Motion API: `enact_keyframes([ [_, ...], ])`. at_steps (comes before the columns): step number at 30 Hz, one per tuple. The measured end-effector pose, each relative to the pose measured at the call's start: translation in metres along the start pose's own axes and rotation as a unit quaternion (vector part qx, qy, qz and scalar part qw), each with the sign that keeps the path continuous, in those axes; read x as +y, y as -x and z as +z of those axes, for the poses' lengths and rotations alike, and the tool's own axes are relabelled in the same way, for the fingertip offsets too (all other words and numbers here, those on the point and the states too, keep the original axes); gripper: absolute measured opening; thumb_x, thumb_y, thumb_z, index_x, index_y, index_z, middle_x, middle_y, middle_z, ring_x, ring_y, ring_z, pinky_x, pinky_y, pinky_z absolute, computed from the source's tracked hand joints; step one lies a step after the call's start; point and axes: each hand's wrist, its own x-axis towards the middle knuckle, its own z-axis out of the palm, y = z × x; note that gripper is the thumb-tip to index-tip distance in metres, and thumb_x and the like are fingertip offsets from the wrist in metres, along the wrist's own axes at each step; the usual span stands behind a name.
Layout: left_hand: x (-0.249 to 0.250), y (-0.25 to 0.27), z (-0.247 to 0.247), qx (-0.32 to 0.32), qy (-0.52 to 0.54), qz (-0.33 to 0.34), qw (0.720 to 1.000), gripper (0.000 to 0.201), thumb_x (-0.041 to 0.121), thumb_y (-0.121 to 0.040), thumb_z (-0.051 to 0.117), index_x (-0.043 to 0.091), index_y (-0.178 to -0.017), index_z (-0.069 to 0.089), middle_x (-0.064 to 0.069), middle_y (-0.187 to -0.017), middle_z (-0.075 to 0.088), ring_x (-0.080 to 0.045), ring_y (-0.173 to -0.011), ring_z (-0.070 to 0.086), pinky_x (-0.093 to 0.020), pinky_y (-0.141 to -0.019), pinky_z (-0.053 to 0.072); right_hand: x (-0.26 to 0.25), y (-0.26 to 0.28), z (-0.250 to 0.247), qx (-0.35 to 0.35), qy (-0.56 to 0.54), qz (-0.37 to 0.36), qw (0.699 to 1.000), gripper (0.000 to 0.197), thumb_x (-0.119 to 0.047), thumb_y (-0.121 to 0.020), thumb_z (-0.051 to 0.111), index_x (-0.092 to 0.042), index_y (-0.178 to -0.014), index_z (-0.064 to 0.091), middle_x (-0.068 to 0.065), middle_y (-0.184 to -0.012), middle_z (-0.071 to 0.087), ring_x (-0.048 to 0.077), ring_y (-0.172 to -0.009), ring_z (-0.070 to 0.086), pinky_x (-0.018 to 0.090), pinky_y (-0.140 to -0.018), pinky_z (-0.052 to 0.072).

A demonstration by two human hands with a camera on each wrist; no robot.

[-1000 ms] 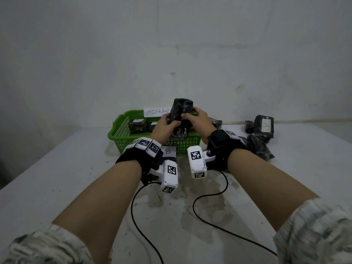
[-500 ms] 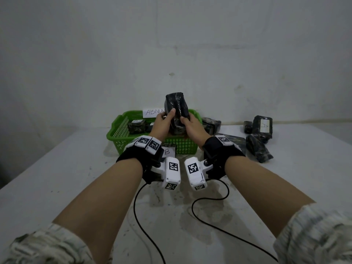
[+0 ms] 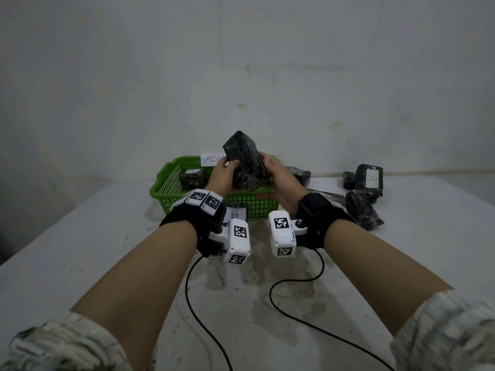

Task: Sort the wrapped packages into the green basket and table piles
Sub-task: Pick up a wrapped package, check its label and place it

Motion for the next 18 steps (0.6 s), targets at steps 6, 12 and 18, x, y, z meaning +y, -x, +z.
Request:
enact_keyframes([
  [6,0.0,0.005,0.0,-0.005,0.082,-0.014,0.997,0.055,0.018,-0.098,0.046,0.023,-0.144,0.017,-0.015,-0.125,0.049,-0.032,-0.106,0.056,-0.049,-0.079,0.053,0.0,-0.002,-0.006,-0.032,-0.031,0.016,0.999,0.053,-0.038,-0.094,0.055,-0.034,-0.143,0.036,-0.001,-0.138,0.048,0.021,-0.117,0.055,0.05,-0.093,0.052],
  [12,0.008,0.006,-0.002,-0.063,0.077,-0.031,0.995,0.04,0.038,-0.101,0.036,0.012,-0.131,0.046,-0.017,-0.13,0.055,-0.031,-0.103,0.061,-0.04,-0.063,0.06,-0.002,-0.002,-0.007,-0.065,-0.028,-0.023,0.997,0.049,-0.022,-0.09,0.063,-0.036,-0.135,0.048,0.004,-0.125,0.06,0.03,-0.095,0.065,0.043,-0.083,0.055],
  [18,0.01,0.013,-0.007,-0.112,0.025,-0.035,0.993,0.042,0.056,-0.096,0.031,0.024,-0.112,0.053,-0.01,-0.098,0.064,-0.025,-0.088,0.066,-0.035,-0.074,0.055,-0.008,-0.006,-0.004,0.037,0.007,-0.064,0.997,0.037,-0.024,-0.092,0.062,-0.004,-0.123,0.061,0.018,-0.109,0.068,0.022,-0.058,0.069,0.028,-0.06,0.059],
])
